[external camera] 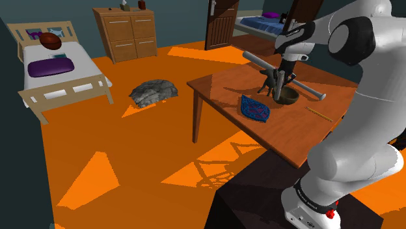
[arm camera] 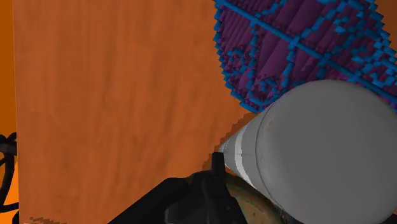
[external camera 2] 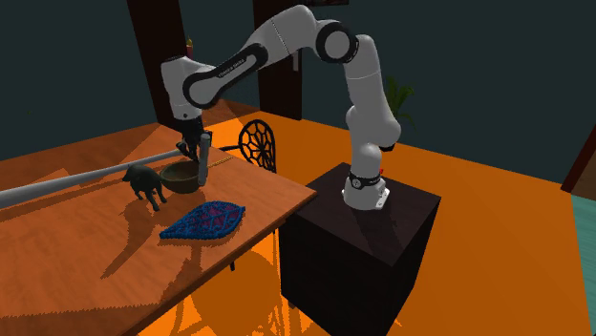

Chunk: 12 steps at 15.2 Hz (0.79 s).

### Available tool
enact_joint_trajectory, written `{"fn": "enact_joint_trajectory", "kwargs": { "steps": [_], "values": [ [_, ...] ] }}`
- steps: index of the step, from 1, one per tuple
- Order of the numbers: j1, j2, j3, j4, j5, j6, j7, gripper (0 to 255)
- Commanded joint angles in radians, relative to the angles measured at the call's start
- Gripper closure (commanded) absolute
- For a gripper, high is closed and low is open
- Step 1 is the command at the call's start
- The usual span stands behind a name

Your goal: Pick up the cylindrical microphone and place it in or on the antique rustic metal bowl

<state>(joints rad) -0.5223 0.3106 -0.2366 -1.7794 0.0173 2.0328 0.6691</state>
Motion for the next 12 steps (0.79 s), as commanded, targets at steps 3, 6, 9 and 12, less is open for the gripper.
{"fn": "enact_joint_trajectory", "kwargs": {
  "steps": [3, 6, 9, 12],
  "values": [
    [-0.067, 0.132, -0.014, 0.188, 0.034, -0.056, -0.084, 255],
    [-0.119, 0.234, -0.018, 0.348, 0.056, -0.114, -0.133, 255],
    [-0.176, 0.354, -0.017, 0.546, 0.079, -0.190, -0.174, 255],
    [-0.177, 0.361, -0.016, 0.561, 0.079, -0.200, -0.172, 0]
  ]
}}
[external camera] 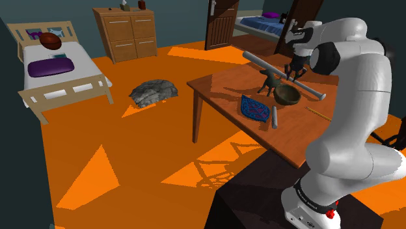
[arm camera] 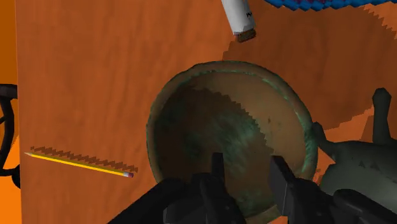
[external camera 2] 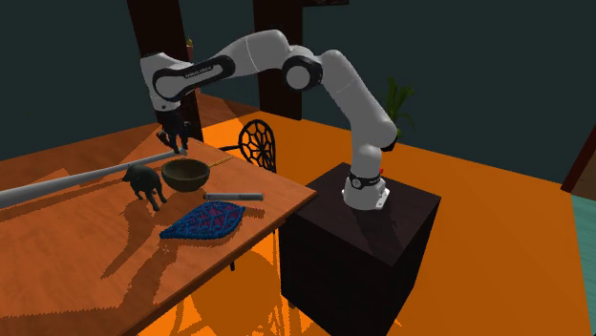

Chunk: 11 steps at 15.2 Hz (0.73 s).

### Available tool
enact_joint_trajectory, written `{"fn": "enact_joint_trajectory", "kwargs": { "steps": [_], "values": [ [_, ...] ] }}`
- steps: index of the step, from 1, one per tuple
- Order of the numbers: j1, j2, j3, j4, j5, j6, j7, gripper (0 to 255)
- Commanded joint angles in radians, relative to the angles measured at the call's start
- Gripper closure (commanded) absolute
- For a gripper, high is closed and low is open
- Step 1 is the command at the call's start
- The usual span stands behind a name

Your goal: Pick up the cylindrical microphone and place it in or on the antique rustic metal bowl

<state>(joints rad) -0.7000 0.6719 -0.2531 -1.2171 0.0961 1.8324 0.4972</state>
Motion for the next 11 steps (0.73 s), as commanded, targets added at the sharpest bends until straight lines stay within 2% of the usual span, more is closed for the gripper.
{"fn": "enact_joint_trajectory", "kwargs": {
  "steps": [1, 5, 8, 11],
  "values": [
    [0.024, -0.085, -0.007, -0.135, -0.007, 0.081, 0.012, 0],
    [0.102, -0.361, -0.029, -0.552, -0.052, 0.348, 0.083, 0],
    [0.148, -0.537, -0.038, -0.804, -0.112, 0.522, 0.165, 0],
    [0.175, -0.696, -0.036, -1.027, -0.203, 0.682, 0.279, 0]
  ]
}}
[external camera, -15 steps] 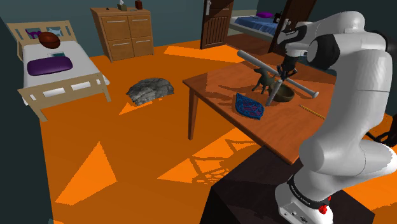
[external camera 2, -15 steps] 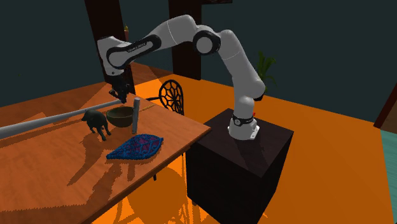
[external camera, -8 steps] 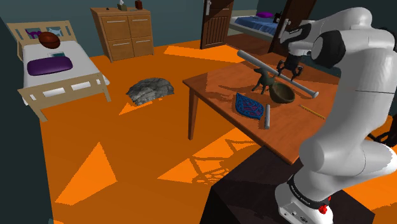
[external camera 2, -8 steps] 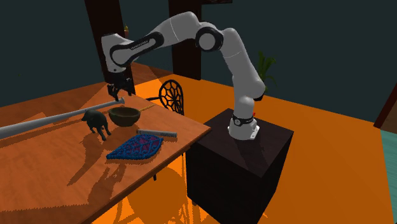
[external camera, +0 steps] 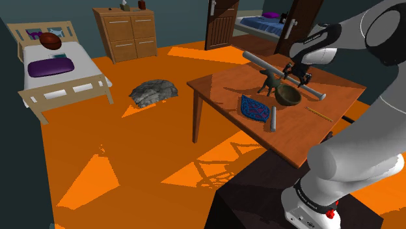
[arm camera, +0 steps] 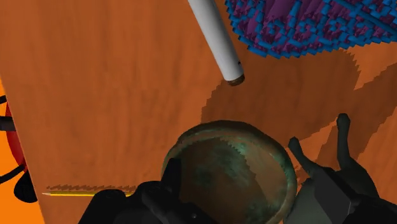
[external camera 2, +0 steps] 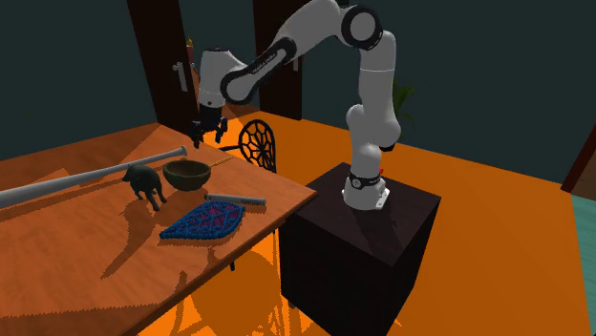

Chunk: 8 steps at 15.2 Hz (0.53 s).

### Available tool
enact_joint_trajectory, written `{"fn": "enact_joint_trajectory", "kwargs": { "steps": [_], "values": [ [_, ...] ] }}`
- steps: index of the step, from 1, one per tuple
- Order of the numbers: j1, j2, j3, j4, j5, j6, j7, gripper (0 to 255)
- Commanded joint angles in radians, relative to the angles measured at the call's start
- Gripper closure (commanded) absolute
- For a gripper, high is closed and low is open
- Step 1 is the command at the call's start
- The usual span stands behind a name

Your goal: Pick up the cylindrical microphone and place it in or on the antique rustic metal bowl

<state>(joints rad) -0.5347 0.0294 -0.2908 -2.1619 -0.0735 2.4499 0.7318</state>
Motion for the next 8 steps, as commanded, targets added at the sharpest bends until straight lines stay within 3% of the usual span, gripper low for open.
{"fn": "enact_joint_trajectory", "kwargs": {
  "steps": [1, 4, 7, 8],
  "values": [
    [0.012, -0.103, 0.008, -0.151, -0.072, 0.115, 0.091, 0],
    [-0.012, -0.239, 0.049, -0.345, -0.213, 0.258, 0.256, 0],
    [-0.095, -0.354, 0.140, -0.519, -0.380, 0.394, 0.455, 0],
    [-0.103, -0.357, 0.148, -0.524, -0.382, 0.399, 0.459, 0]
  ]
}}
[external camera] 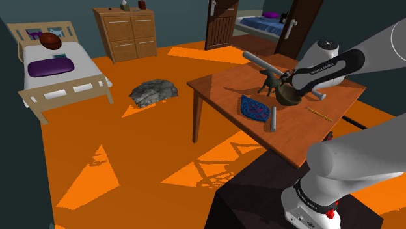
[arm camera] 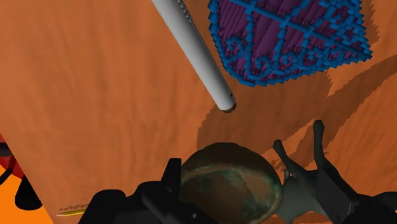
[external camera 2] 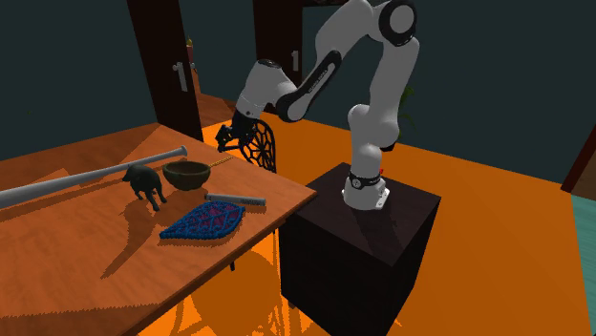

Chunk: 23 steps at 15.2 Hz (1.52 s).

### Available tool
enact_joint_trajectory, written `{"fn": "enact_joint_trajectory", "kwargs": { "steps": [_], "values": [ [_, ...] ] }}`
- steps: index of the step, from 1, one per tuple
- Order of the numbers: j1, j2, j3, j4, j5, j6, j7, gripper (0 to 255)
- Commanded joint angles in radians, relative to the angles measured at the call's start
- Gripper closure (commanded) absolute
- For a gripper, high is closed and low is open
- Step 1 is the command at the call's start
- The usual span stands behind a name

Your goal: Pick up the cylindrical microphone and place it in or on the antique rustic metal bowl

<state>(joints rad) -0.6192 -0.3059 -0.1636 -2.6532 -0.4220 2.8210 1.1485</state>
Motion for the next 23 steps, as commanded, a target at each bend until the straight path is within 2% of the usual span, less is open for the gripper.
{"fn": "enact_joint_trajectory", "kwargs": {
  "steps": [1, 7, 15, 16, 23],
  "values": [
    [-0.025, -0.003, 0.023, -0.029, -0.039, 0.044, 0.047, 0],
    [-0.067, 0.121, 0.041, 0.003, -0.098, 0.139, 0.099, 0],
    [-0.067, 0.121, 0.040, 0.003, -0.099, 0.139, 0.099, 0],
    [-0.067, 0.121, 0.040, 0.003, -0.099, 0.139, 0.099, 255],
    [-0.067, 0.121, 0.040, 0.003, -0.099, 0.139, 0.099, 255]
  ]
}}
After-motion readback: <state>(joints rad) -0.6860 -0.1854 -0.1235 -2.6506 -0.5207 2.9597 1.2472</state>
